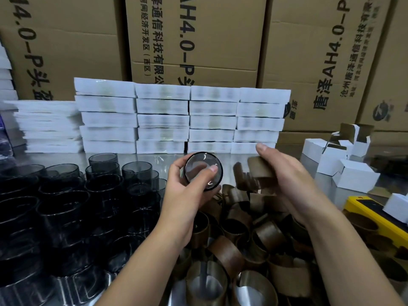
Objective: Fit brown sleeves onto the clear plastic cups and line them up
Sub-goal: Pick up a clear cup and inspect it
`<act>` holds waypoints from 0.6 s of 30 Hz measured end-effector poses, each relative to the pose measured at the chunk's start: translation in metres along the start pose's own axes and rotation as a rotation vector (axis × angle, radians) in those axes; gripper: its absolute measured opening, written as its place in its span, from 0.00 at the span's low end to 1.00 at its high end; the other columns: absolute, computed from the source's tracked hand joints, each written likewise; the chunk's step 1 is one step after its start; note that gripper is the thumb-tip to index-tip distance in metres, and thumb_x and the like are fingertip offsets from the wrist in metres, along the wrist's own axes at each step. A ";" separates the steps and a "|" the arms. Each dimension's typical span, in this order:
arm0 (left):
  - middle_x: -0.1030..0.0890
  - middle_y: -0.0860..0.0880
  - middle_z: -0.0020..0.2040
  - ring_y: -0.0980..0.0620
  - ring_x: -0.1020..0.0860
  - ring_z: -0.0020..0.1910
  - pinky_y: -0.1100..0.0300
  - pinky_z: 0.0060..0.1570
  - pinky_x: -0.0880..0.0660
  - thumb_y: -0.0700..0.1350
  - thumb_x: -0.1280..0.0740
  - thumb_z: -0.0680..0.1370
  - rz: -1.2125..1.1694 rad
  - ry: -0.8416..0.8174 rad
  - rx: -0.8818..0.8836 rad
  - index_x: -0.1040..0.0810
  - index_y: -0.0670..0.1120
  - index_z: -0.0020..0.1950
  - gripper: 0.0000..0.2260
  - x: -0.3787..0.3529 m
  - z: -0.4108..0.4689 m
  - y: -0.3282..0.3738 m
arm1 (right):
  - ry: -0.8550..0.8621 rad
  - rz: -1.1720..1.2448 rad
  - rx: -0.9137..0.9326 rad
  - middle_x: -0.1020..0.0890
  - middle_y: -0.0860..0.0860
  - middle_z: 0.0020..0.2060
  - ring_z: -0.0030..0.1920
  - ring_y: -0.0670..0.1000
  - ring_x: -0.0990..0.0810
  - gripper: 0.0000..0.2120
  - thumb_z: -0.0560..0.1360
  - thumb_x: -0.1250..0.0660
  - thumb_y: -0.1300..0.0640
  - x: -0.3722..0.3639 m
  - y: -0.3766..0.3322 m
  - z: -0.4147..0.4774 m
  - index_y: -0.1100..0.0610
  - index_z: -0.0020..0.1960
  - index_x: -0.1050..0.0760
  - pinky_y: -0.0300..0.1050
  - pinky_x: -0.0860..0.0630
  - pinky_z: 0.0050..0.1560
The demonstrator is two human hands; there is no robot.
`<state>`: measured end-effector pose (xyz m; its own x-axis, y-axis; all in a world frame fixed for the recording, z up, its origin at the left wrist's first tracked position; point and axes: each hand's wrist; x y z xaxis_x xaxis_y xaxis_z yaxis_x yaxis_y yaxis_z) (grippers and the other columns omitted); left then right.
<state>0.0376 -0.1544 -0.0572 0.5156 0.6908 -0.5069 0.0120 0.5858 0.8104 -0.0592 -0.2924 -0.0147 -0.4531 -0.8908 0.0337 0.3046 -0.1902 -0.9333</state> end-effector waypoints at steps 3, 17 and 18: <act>0.20 0.42 0.59 0.43 0.18 0.54 0.59 0.41 0.20 0.53 0.23 0.63 0.004 0.011 0.006 0.26 0.45 0.62 0.31 -0.004 -0.002 0.001 | 0.054 -0.022 0.056 0.20 0.59 0.36 0.38 0.54 0.22 0.29 0.60 0.28 0.32 -0.001 0.000 0.001 0.60 0.39 0.21 0.47 0.26 0.44; 0.18 0.44 0.58 0.46 0.17 0.52 0.55 0.47 0.19 0.61 0.31 0.68 0.015 -0.129 0.089 0.23 0.45 0.61 0.28 -0.006 -0.007 0.005 | -0.053 0.015 0.451 0.17 0.45 0.54 0.57 0.44 0.20 0.09 0.63 0.25 0.62 -0.011 0.001 -0.006 0.51 0.32 0.24 0.33 0.25 0.51; 0.18 0.44 0.58 0.46 0.17 0.52 0.55 0.47 0.19 0.60 0.32 0.69 0.023 -0.138 0.097 0.23 0.44 0.62 0.27 -0.006 -0.008 0.005 | -0.095 0.022 0.454 0.18 0.45 0.57 0.60 0.45 0.21 0.09 0.63 0.25 0.61 -0.012 0.002 -0.007 0.52 0.33 0.24 0.34 0.26 0.53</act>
<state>0.0277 -0.1527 -0.0527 0.6297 0.6343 -0.4484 0.0781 0.5226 0.8490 -0.0589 -0.2792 -0.0192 -0.3705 -0.9263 0.0683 0.6590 -0.3140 -0.6835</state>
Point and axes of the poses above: each hand's wrist, its own z-axis towards the middle knuckle, its own x-axis out of the back of the hand, y = z × x
